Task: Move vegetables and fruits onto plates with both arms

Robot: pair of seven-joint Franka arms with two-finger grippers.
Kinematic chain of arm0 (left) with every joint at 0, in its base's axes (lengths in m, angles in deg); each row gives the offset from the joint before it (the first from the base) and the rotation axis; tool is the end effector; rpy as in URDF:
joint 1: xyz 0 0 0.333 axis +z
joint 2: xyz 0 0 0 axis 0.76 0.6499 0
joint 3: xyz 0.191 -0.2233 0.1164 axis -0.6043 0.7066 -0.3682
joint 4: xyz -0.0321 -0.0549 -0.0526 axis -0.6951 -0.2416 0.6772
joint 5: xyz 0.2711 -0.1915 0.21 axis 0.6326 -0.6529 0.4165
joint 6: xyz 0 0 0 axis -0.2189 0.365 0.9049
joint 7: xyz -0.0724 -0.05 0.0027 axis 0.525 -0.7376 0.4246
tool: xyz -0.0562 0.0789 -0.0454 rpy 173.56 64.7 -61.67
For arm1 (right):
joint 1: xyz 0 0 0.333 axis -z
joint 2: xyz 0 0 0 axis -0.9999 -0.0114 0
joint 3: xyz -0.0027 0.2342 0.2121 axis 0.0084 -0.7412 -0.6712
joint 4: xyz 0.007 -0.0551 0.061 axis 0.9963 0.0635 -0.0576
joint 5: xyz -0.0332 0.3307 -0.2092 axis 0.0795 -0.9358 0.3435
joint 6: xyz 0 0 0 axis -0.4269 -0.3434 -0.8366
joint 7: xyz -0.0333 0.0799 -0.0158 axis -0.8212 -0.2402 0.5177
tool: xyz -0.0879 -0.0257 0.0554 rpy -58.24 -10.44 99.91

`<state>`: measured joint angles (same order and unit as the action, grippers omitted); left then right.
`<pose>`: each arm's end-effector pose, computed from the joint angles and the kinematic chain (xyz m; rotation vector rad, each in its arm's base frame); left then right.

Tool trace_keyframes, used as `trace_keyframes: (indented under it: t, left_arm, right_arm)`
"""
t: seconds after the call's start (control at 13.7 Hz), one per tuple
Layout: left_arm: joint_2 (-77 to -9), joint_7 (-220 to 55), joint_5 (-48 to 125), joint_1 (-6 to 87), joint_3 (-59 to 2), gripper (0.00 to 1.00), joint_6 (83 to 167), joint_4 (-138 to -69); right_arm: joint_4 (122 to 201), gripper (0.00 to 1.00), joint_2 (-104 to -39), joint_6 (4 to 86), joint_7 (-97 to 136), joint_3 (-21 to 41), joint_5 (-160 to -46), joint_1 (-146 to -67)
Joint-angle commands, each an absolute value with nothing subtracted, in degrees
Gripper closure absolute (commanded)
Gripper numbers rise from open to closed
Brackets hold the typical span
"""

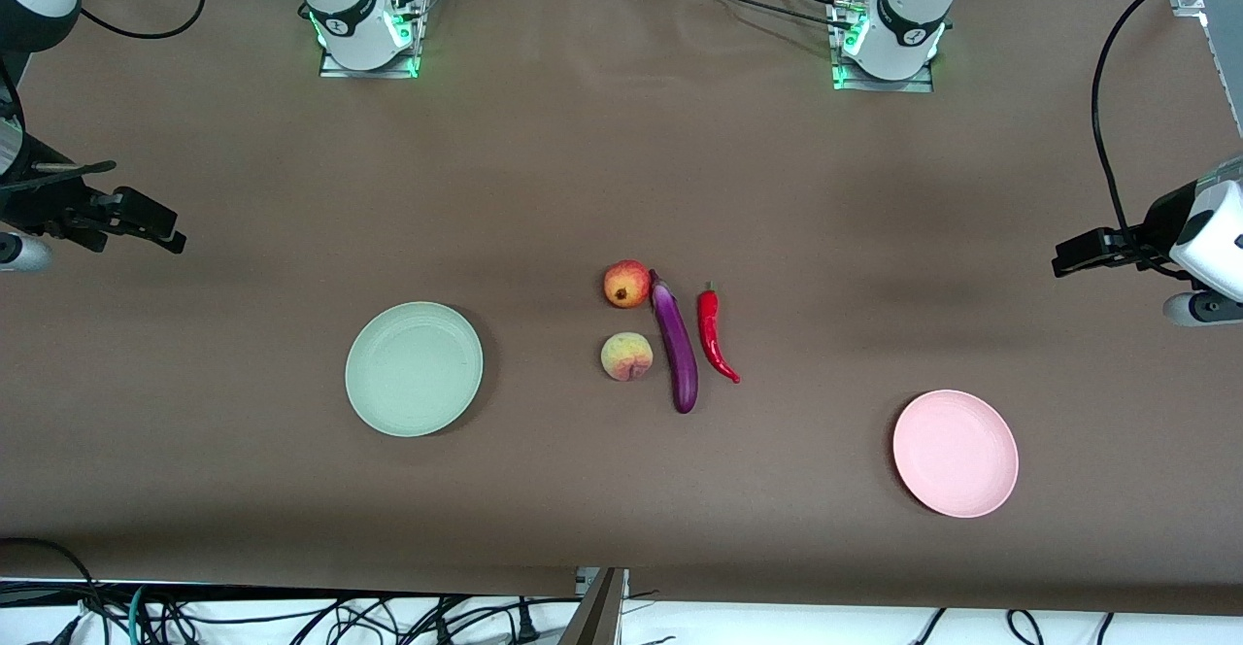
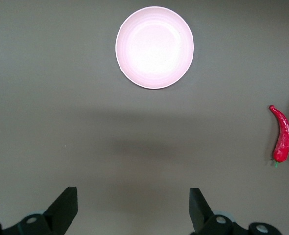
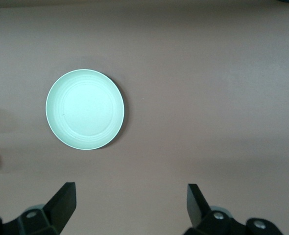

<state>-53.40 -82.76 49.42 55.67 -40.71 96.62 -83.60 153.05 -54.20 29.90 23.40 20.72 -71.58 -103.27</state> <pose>0.6276 0.0140 0.5575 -3.1210 -0.1737 0.1442 0.6011 -0.0082 0.5734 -3.0845 0.0543 -0.0941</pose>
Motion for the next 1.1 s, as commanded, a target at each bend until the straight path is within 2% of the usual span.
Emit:
trace_keyframes:
  t: [0.0,1.02]
  left_arm:
    - [-52.4,-83.8,48.9,55.8,-40.4,0.0,95.3,-81.4]
    - [-52.4,-83.6,49.0,55.4,-40.4,0.0,95.3,-79.9]
  right_arm:
    - [153.5,0.0,-53.2,29.6,23.1,20.5,-71.0,-103.1]
    - [153.3,0.0,-53.1,29.6,23.0,19.0,-70.9,-103.3]
